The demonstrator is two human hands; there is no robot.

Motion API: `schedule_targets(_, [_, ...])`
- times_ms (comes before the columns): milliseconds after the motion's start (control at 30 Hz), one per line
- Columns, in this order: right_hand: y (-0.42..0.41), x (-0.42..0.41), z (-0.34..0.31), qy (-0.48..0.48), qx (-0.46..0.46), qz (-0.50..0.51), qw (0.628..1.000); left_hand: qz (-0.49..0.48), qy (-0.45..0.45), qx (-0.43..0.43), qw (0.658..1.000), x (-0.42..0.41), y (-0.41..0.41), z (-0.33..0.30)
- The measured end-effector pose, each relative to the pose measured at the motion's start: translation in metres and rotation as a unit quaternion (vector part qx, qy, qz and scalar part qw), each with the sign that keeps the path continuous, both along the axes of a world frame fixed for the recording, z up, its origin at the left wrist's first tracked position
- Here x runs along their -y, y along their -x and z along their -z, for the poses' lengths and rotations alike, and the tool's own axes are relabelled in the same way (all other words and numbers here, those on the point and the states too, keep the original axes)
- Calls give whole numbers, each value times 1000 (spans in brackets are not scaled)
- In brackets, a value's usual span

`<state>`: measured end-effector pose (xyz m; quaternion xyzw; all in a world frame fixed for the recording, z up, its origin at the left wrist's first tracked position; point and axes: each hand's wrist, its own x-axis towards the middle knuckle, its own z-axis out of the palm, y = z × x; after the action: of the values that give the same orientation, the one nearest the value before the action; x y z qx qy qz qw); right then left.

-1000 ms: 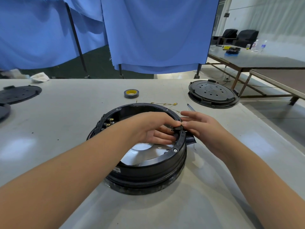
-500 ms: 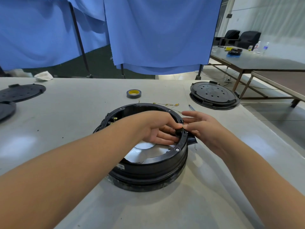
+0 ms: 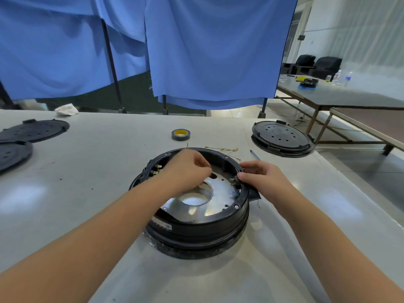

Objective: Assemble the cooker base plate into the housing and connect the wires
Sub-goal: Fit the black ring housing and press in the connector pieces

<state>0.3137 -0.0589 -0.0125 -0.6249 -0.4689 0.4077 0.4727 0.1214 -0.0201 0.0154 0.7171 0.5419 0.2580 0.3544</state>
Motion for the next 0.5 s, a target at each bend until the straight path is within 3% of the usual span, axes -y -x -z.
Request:
schedule_targets(100, [4, 0, -1, 5, -7, 12, 1000, -60, -190, -93, 976, -8, 31, 2])
schedule_targets(200, [5, 1, -1, -6, 8, 21, 1000, -127, -237, -127, 955, -26, 60, 8])
schedule_targets(267, [5, 3, 3, -23, 8, 22, 999, -159, -157, -82, 971, -36, 75, 10])
schedule_targets(333, [4, 5, 9, -48, 15, 38, 998, -175, -37, 42, 983, -41, 85, 15])
schedule_targets(400, [2, 5, 13, -74, 31, 66, 995, -173, 39, 136, 975, -42, 92, 24])
schedule_targets(500, [-7, -1, 12, -108, 51, 113, 986, -145, 104, 212, 961, -35, 98, 40])
